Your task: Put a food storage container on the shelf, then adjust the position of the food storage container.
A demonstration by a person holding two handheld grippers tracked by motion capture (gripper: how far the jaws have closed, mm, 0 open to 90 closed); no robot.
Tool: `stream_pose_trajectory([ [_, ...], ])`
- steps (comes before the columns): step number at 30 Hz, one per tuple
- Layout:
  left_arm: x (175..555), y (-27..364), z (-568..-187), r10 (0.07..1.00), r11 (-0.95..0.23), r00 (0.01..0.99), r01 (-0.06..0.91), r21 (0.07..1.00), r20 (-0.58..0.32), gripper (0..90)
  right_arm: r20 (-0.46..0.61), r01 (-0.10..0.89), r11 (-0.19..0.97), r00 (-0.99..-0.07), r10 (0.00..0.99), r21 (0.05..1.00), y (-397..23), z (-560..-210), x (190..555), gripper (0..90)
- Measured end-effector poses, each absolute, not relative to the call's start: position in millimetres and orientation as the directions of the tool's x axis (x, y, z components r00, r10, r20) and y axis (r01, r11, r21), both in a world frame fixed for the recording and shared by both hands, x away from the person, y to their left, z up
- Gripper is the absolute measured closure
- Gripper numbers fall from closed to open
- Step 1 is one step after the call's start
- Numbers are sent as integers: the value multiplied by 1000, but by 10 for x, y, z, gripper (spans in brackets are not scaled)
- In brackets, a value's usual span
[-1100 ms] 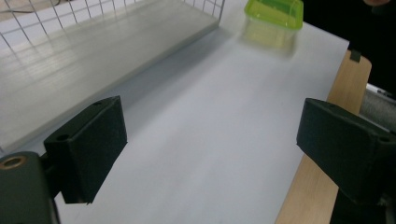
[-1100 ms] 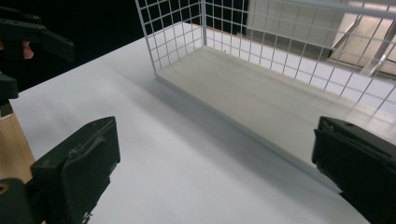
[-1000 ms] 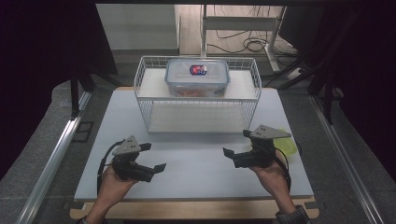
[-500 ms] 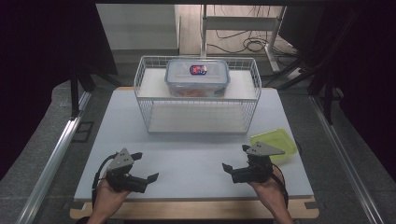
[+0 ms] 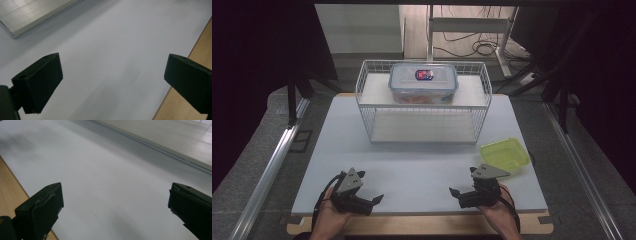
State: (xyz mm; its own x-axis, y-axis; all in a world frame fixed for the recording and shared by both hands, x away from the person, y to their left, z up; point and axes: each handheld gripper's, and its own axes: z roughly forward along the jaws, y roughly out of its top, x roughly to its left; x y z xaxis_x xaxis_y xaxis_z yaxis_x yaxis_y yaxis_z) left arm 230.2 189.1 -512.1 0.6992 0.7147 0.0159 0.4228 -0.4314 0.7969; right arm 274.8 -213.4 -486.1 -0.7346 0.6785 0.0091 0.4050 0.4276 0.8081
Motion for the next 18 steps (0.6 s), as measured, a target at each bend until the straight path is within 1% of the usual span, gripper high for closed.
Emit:
stream_pose_trajectory([
  [10, 2333, 1964, -5158, 726, -395, 688, 436, 809, -17, 19, 55, 477, 368, -665, 744, 798, -2302, -4806, 2860, 0],
  [11, 2336, 1968, -5160, 726, -390, 688, 438, 810, -22, 19, 57, 481, 360, -657, 751, 800, -2333, -4783, 2874, 18],
  [13, 2346, 1973, -5170, 725, -384, 688, 444, 810, -33, 19, 58, 480, 337, -638, 768, 810, -2410, -4722, 2898, 81],
  [15, 2352, 1974, -5178, 725, -384, 688, 448, 807, -36, 19, 48, 481, 323, -612, 789, 815, -2495, -4660, 2931, 159],
  [18, 2355, 1972, -5179, 724, -384, 689, 449, 807, -39, 20, 29, 482, 312, -577, 816, 819, -2643, -4597, 2991, 299],
])
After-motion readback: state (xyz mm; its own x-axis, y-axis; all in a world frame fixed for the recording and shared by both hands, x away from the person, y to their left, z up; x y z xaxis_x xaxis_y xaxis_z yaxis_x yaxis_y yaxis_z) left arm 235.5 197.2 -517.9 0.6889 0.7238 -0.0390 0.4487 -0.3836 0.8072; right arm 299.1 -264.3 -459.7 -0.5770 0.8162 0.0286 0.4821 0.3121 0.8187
